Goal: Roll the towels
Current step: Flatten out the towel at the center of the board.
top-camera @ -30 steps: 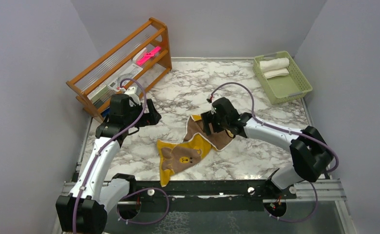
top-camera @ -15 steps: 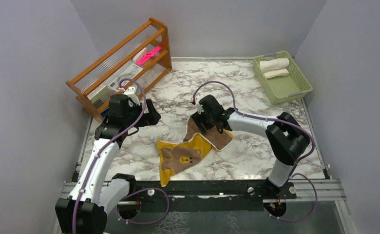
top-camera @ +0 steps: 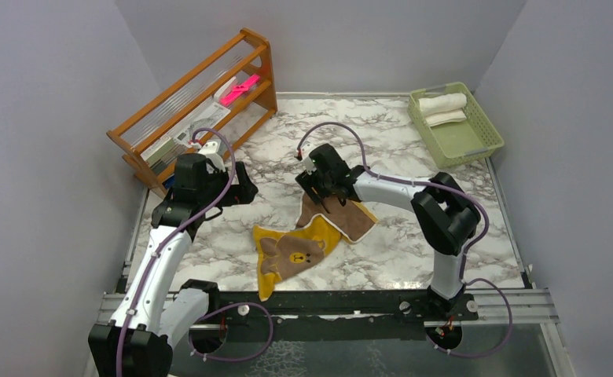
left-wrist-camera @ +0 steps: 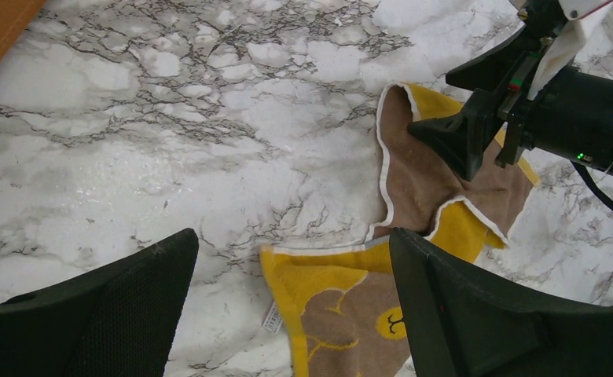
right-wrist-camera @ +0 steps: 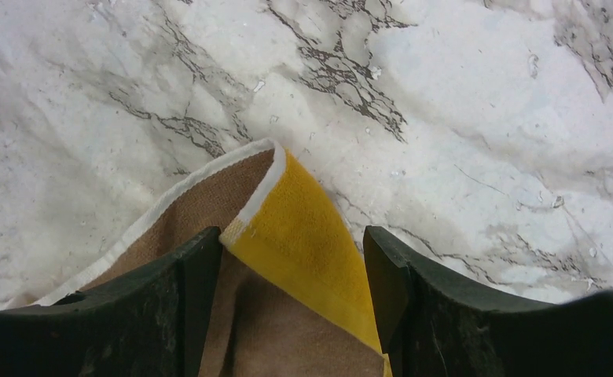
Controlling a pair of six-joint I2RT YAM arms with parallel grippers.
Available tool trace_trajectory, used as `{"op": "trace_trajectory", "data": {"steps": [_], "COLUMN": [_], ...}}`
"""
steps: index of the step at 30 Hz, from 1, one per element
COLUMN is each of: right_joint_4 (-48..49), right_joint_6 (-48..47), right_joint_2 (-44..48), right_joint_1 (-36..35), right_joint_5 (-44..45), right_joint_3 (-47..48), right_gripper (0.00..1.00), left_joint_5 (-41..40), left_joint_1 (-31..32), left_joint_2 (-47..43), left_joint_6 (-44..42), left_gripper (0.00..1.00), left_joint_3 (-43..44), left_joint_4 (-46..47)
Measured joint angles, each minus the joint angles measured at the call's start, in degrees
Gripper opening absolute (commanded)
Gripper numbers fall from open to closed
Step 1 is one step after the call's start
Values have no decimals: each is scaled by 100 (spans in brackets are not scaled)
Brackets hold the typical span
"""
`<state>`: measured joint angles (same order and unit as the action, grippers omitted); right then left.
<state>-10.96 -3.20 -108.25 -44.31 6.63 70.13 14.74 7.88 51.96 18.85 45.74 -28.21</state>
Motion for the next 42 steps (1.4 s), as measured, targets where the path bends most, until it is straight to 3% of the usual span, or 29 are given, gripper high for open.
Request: {"op": "trace_trajectory", "data": {"steps": [9,12,17,18,23,27,35,42], "right_joint_4": [-105,-111,-131,-144,-208,-105,723,1086], "right_joint_6": [-166,-162,-164,-149,52,498,2159,2616], "right_joint_2": [-232,-232,-264,-278,-319,-173,1681,1849], "right_joint_1": [-31,-31,-31,-31,39,442,3150,2940], "right_joint_5": [-33,-31,-33,-33,42,-201,-562,-916], "right_joint_3": [173,173,173,179,238,131,-1235,-1342], "right_gripper": [67,60,6,1,1,1,1,1], "left_joint_5": [-52,-61,-66,-66,50,511,549,352], "left_joint_1": [0,0,0,0,0,2,417,1270], "left_joint_2": [-39,-39,-39,-39,426,1316,1294,2275], "left_joint_6": [-66,-79,-103,-103,79,348,1250,1932], "left_gripper": [95,95,90,89,71,71,71,71], "left_joint_3": [0,2,55,55,33,-188,-905,-1231], "left_joint_4": [-63,-66,-105,-105,-35,214,944,2068]}}
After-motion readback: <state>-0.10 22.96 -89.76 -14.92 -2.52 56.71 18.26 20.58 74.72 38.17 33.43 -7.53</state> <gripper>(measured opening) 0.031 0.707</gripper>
